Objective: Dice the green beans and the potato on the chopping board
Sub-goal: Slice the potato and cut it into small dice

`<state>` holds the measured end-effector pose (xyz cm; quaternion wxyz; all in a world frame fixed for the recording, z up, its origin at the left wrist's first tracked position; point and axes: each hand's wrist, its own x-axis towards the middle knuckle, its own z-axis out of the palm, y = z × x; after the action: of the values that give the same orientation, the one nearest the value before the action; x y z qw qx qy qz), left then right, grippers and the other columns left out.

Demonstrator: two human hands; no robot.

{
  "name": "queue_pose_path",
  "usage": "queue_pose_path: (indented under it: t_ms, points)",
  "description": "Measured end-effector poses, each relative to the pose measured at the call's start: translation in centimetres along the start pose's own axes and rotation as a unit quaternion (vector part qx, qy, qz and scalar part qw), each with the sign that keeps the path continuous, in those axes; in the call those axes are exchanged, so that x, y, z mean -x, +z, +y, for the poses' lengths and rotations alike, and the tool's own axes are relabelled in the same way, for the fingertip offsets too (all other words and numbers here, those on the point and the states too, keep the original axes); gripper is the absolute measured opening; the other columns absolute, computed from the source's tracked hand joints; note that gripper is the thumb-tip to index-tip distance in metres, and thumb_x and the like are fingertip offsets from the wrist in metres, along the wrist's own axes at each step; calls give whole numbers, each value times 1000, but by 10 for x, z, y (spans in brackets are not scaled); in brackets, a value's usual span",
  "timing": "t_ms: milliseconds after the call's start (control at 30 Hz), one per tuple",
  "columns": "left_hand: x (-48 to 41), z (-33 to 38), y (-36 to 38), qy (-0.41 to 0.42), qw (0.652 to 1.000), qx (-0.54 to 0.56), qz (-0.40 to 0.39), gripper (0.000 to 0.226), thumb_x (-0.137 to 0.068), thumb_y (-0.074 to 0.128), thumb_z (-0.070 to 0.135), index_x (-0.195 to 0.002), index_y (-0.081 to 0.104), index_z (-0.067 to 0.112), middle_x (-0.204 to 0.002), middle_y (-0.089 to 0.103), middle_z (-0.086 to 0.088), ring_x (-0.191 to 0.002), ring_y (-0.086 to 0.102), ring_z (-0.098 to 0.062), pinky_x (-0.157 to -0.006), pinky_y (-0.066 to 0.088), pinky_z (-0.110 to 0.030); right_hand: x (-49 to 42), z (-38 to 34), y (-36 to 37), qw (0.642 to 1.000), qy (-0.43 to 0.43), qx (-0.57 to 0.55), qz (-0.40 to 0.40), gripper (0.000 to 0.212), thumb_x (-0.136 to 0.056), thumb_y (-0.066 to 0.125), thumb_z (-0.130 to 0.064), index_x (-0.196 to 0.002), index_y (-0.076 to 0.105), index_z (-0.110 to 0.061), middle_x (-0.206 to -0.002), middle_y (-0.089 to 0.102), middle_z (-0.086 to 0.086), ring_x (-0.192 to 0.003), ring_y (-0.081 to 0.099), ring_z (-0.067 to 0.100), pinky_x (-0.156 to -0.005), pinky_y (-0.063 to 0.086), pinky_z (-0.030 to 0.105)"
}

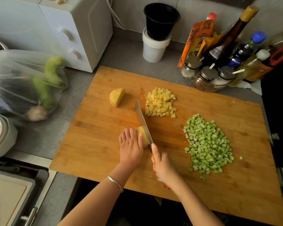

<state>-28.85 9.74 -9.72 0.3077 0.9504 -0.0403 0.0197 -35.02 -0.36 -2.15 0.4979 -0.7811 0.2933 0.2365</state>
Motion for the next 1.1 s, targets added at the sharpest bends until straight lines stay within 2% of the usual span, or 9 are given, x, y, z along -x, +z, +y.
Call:
queue_pose_path:
  t_ms: [167,367,500,567,667,733,800,900,1100]
  points:
    - [0,0,0,-6,1000,9,4,43,-97,23,37,-106,51,7,-101,50,-11,-99,46,-30,-90,28,-37,4,-4,-6,1000,-24,15,2,55,-95,28,-64,-62,44,-23,-41,39,-8,-41,37,8,-46,28,25]
    - [0,2,-6,-6,1000,21,-6,47,-96,20,41,-106,50,7,-102,49,-9,-98,41,-26,-88,25,-33,8,2,-4,999,-4,-31,-13,59,-94,30,-65,-66,44,-15,-39,35,-9,-33,33,6,-44,27,26]
    - [0,1,-13,-5,998,51,-38,58,-94,16,49,-117,49,7,-110,49,-7,-106,43,-27,-96,27,-34,4,3,-1,999,-15,-42,-13,57,-94,31,-64,-65,43,-15,-37,33,-9,-31,31,4,-44,25,27]
    - [0,0,-21,2,995,98,-35,59,-94,18,51,-127,43,9,-119,46,-6,-114,41,-23,-102,24,-29,2,5,0,999,-15,-43,-13,58,-94,31,-64,-65,43,-16,-37,34,-10,-32,31,4,-45,26,26]
    - [-9,4,-43,113,986,121,-5,49,-98,25,43,-135,41,14,-135,41,-4,-128,34,-16,-109,21,-30,-1,7,1,999,-8,-41,-13,58,-92,32,-67,-66,46,-18,-36,38,-10,-32,33,2,-45,27,25]
    - [-21,9,-57,242,968,65,-27,45,-99,26,38,-126,53,17,-138,44,-2,-133,31,-19,-113,17,-34,-2,9,1,999,-12,-41,-8,57,-92,33,-67,-65,47,-20,-35,40,-10,-34,35,3,-46,27,26]
    - [-35,13,-66,333,940,-20,-66,47,-98,25,39,-111,66,19,-135,49,-4,-133,31,-23,-114,13,-38,-2,9,0,999,-16,-45,-4,55,-91,34,-66,-63,47,-21,-36,41,-10,-38,36,6,-47,27,27]
    - [-50,15,-70,382,914,-99,-95,50,-98,27,40,-98,73,20,-131,53,-4,-128,34,-27,-111,13,-42,0,6,-2,998,-20,-54,-8,55,-93,35,-63,-61,46,-20,-37,39,-9,-38,35,6,-47,27,27]
    - [-69,35,-73,403,891,-171,-116,67,-98,19,45,-83,78,17,-130,56,0,-128,37,-24,-113,8,-38,0,5,-4,998,-18,-60,-12,55,-92,38,-65,-63,46,-18,-38,38,-9,-34,33,5,-45,25,27]
